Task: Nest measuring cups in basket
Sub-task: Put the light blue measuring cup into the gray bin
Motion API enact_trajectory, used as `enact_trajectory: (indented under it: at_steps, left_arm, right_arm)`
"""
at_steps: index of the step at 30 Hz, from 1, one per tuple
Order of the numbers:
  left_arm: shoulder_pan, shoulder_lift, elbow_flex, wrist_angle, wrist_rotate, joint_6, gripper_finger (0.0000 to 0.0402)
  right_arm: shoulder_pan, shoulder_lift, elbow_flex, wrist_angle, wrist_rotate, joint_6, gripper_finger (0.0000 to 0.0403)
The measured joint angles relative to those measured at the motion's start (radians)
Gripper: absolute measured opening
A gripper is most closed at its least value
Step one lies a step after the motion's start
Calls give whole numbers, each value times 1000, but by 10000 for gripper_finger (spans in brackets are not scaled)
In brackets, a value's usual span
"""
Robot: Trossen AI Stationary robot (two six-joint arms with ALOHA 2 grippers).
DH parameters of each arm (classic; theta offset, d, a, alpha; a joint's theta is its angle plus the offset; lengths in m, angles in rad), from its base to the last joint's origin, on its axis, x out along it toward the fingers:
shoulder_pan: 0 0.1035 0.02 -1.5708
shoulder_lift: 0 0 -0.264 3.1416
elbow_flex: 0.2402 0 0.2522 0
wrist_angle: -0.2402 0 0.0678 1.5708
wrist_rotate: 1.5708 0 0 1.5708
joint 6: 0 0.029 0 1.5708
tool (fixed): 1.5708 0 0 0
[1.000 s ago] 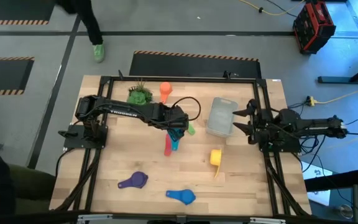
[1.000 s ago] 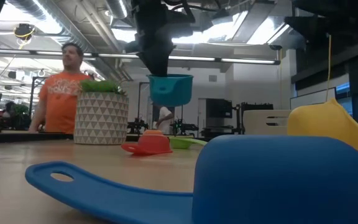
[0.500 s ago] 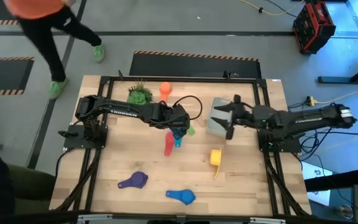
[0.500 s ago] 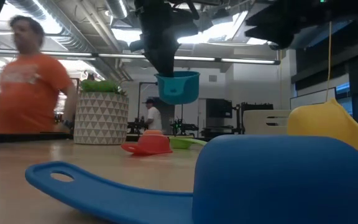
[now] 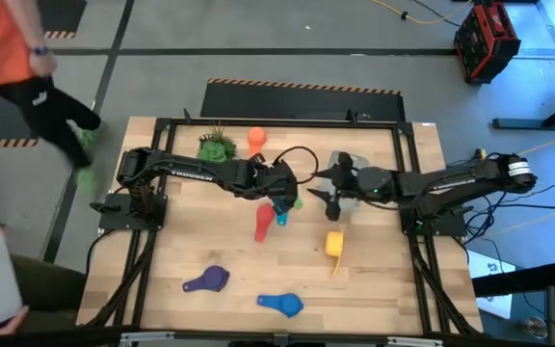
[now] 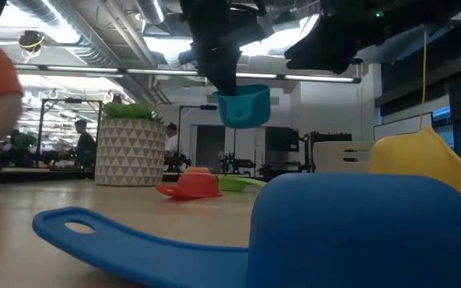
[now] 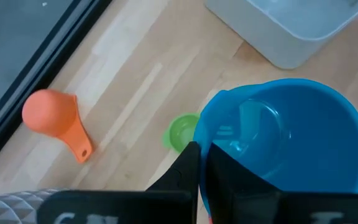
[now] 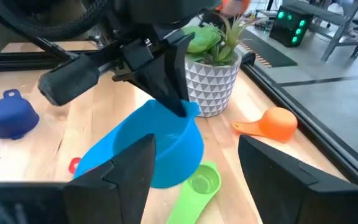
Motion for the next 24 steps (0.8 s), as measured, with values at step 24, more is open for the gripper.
enact_trajectory:
  at_steps: [24]
  left_arm:
    - [-6,0,0,38,-16,26,6]
  right_arm:
    - [0,264,168,-3,48,-4,234]
